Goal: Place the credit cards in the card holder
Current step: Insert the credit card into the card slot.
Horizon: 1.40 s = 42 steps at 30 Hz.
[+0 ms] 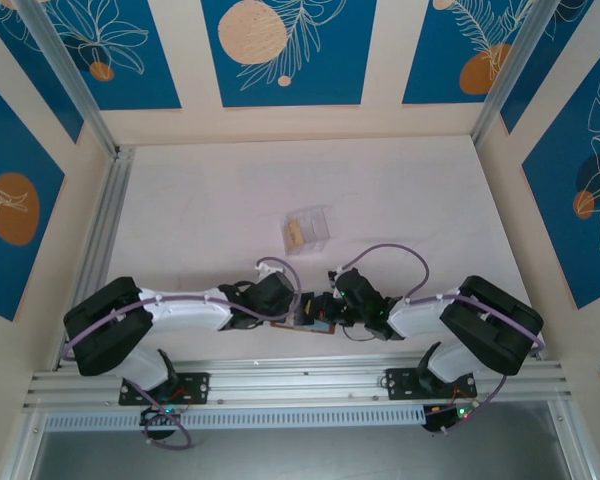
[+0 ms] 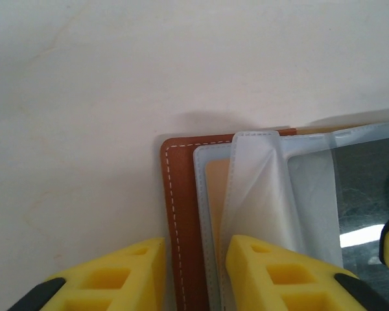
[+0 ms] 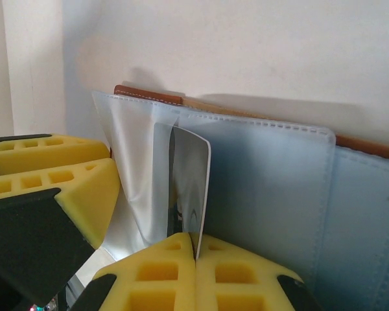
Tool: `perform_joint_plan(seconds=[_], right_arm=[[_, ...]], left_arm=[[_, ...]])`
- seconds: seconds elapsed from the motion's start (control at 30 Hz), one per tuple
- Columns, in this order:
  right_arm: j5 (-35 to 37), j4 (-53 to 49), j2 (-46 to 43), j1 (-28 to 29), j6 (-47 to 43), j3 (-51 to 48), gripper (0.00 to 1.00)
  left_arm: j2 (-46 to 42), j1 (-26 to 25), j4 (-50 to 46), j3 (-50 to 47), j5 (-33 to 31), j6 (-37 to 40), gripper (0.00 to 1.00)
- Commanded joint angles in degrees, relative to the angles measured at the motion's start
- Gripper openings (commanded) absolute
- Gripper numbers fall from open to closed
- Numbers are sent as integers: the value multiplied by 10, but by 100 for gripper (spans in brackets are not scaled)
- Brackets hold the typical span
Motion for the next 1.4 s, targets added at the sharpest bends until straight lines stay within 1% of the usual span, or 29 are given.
perform_joint_plan(seconds=[0.0, 0.1, 0.2, 0.43, 0.7, 0.97, 1.07, 1.17, 1.23, 1.33, 1.37], right_arm=[[39, -125, 24, -1, -14, -13, 0], [44, -142, 5, -1, -14, -18, 0], [51, -152, 1, -2, -17, -12, 0], [41, -149, 32, -3, -16, 15, 0], [34, -137, 44, 6, 5, 22, 0], [26, -106, 84, 29, 22, 33, 1], [19, -111, 77, 31, 15, 33, 10], [-3, -143, 59, 25, -7, 45, 22], [-36, -181, 43, 9, -25, 59, 32], [-91, -259, 21, -19, -55, 84, 40], [-100, -283, 13, -25, -65, 91, 43]], left_arm=[[13, -13, -104, -48, 23, -17, 31], [14, -13, -109, -48, 21, -16, 30], [20, -13, -106, -49, 24, -14, 25], [26, -13, -101, -49, 28, -10, 18], [41, -13, -86, -52, 38, -8, 16], [51, -15, -77, -51, 40, -11, 15], [51, -17, -75, -53, 40, -12, 15], [53, -16, -74, -53, 38, -16, 15], [54, -16, -74, -56, 33, -22, 15], [59, -16, -67, -63, 31, -30, 14], [59, -16, -63, -66, 33, -32, 14]])
